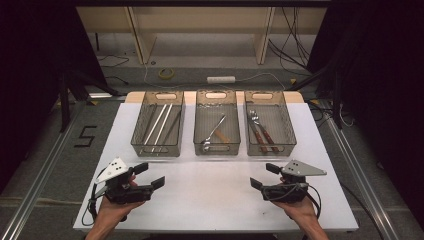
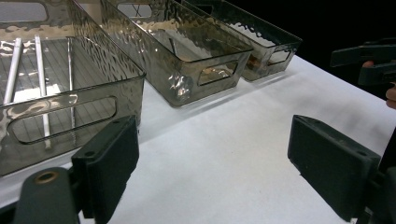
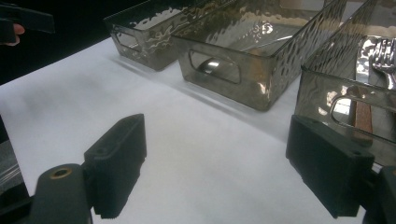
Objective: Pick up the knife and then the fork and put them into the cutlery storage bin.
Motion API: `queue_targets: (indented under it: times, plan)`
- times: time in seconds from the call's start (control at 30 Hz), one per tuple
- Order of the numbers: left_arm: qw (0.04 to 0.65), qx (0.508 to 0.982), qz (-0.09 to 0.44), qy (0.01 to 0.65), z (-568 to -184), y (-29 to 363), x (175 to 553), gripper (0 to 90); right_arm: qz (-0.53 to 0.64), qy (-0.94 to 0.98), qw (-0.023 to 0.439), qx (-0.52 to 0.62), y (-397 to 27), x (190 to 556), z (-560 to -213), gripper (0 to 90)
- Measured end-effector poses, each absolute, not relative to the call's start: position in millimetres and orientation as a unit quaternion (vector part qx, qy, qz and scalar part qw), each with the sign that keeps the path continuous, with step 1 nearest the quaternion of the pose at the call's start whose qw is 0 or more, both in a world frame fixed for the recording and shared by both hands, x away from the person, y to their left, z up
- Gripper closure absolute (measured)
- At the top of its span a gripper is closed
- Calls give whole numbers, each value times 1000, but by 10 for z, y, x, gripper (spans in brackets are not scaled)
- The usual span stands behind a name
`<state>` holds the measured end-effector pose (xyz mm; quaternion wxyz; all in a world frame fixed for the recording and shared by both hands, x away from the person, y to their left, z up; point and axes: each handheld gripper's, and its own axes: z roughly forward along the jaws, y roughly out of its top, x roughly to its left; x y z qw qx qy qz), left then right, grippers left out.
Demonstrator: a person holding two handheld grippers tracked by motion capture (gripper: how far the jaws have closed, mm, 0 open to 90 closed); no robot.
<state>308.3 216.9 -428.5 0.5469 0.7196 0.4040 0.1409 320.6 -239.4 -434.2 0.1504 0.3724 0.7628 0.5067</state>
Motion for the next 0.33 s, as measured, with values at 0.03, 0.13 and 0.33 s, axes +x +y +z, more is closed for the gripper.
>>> queue_targets:
  times: [0.03,0.13,0.33]
  plan:
    - [547,720,141,404,-4284,2168,3082,161,507,763,151,372,-2395,3205,-4342,213]
    - [547,720,142,404,-4283,2169,3082,161,507,762,150,374,-2400,3204,-4341,213]
    - [546,720,141,404,-4286,2173,3085,161,507,762,150,373,-2398,3205,-4337,213]
